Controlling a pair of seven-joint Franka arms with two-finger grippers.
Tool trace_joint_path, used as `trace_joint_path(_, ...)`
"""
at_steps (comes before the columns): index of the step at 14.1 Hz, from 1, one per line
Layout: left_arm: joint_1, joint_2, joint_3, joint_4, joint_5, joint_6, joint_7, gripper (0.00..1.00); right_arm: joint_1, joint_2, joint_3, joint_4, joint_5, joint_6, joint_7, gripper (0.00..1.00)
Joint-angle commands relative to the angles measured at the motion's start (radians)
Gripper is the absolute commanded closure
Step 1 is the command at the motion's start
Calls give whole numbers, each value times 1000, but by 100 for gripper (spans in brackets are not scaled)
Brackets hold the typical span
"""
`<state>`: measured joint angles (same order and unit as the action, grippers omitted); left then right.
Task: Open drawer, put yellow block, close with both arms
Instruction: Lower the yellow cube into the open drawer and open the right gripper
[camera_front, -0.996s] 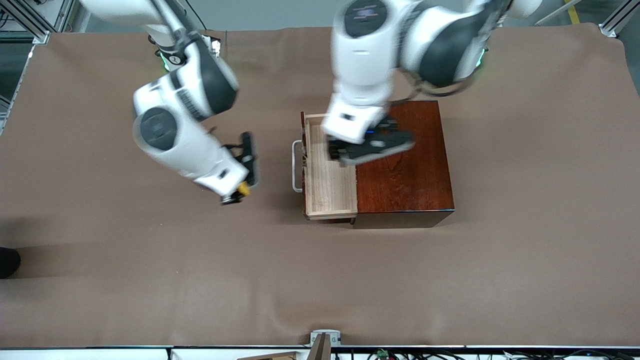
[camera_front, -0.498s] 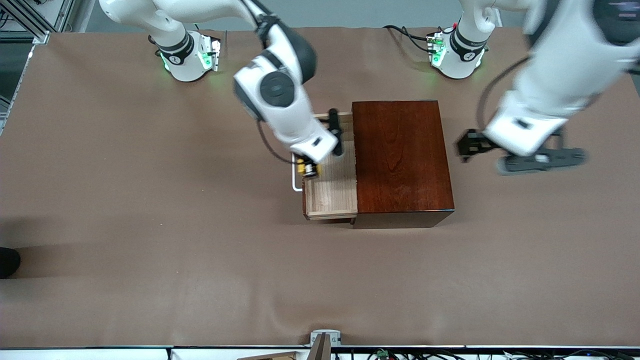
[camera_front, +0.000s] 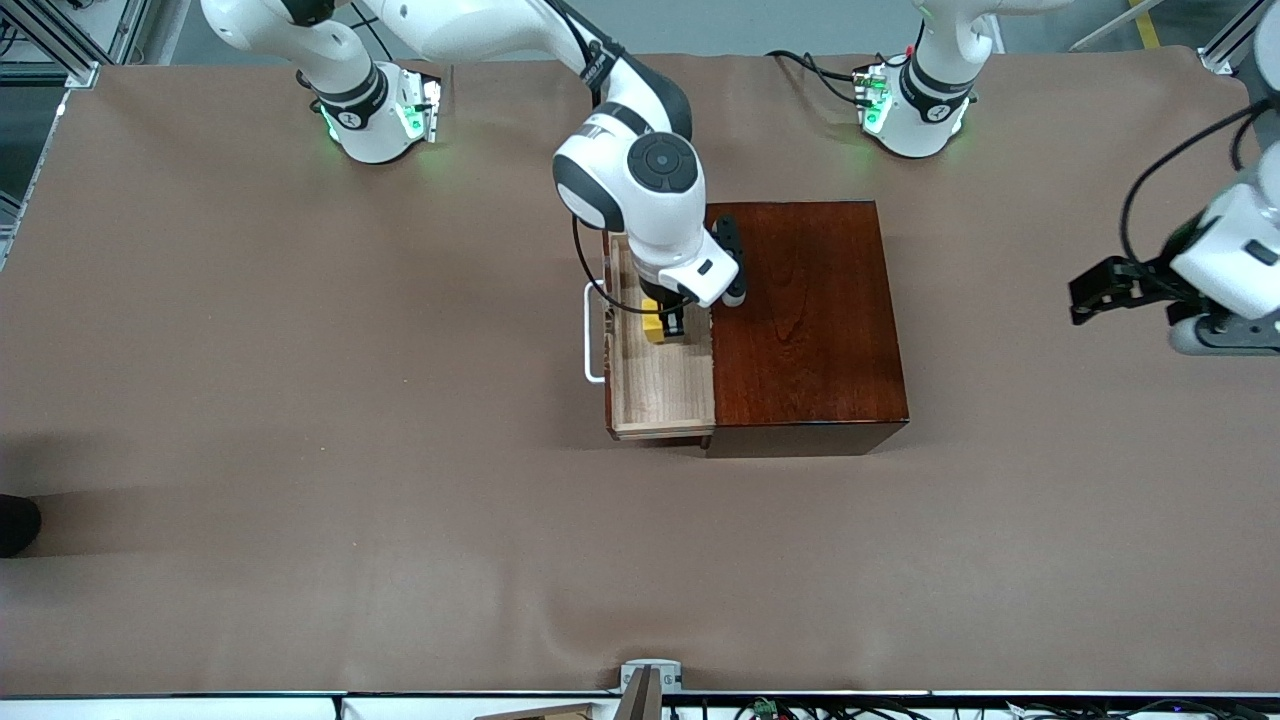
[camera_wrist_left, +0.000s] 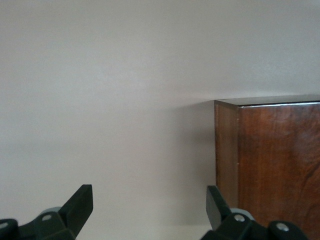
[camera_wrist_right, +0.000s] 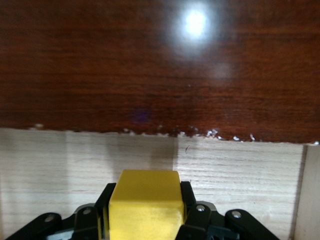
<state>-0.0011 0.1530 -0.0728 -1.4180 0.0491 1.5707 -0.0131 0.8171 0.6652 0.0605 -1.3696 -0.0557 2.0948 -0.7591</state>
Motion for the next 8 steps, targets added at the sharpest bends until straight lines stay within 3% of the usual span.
trace_joint_path(1,23,-52,-7,-76,-32,47,38,0,4,16,-5,37,-23,-9,17,0)
trace_joint_path(5,23,-49,-7,-75,-31,52,38,0,1,-18,-5,37,-23,-21,18,0)
trace_joint_path(8,23,-46,-7,-70,-28,61,38,0,-32,-100,-11,35,-20,-112,36,0)
